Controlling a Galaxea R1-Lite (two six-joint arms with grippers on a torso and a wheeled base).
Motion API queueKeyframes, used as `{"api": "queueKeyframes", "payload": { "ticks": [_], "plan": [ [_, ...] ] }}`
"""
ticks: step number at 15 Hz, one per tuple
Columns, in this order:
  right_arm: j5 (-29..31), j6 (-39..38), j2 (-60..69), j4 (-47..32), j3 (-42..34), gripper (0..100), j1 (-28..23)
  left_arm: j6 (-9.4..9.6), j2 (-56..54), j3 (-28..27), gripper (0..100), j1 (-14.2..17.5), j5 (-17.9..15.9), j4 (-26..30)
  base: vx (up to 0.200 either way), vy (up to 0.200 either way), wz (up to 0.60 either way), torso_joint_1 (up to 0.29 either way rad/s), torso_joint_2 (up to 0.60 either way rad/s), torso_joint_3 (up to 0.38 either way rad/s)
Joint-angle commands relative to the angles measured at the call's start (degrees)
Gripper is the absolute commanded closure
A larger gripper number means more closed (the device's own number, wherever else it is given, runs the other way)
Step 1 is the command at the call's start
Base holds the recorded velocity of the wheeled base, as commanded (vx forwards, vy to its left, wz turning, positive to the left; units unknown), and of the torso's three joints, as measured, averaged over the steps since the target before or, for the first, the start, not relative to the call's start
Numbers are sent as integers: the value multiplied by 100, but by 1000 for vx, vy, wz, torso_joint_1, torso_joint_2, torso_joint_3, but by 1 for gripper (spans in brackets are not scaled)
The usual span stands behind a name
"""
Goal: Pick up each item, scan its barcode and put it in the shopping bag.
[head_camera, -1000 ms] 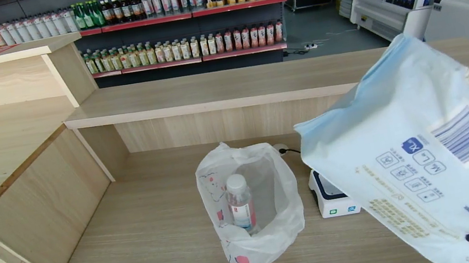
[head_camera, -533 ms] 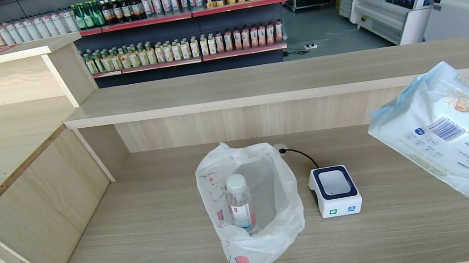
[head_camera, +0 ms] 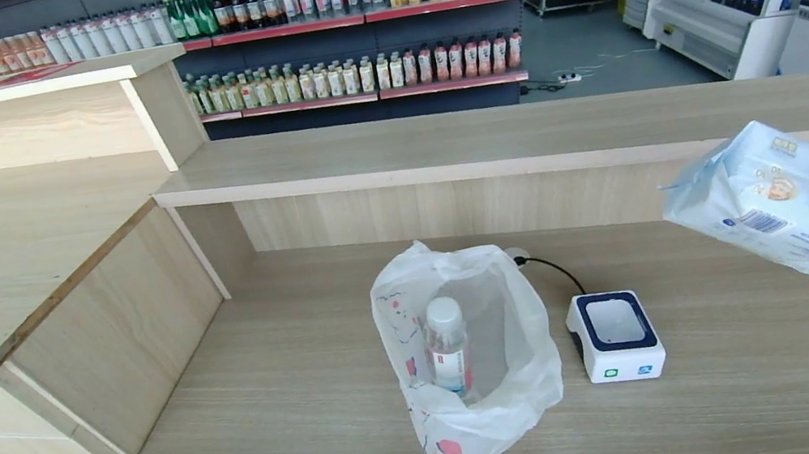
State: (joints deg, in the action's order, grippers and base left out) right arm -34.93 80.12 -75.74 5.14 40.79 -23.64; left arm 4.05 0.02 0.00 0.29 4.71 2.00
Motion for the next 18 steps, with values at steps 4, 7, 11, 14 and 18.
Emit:
{"api": "queueKeyframes", "payload": {
  "ticks": [4,7,11,14,18],
  "plan": [
    [-155,1700,-1197,1085,-159,100,-97,0,-2,0,0,6,4,2,0,0,450,7,3,3],
    [-260,2957,-1778,1656,-168,100,-176,0,-2,0,0,6,4,2,0,0,0,0,0,0],
    [-436,3247,-2648,2940,-150,100,-176,0,-2,0,0,6,4,2,0,0,0,0,0,0],
    [-445,3256,-2920,3414,-141,100,-97,0,-2,0,0,-3,4,2,0,0,0,0,0,0],
    [-445,3449,-3254,3863,-141,100,-97,0,-2,0,0,-3,4,2,0,0,0,0,0,0]
  ]
}}
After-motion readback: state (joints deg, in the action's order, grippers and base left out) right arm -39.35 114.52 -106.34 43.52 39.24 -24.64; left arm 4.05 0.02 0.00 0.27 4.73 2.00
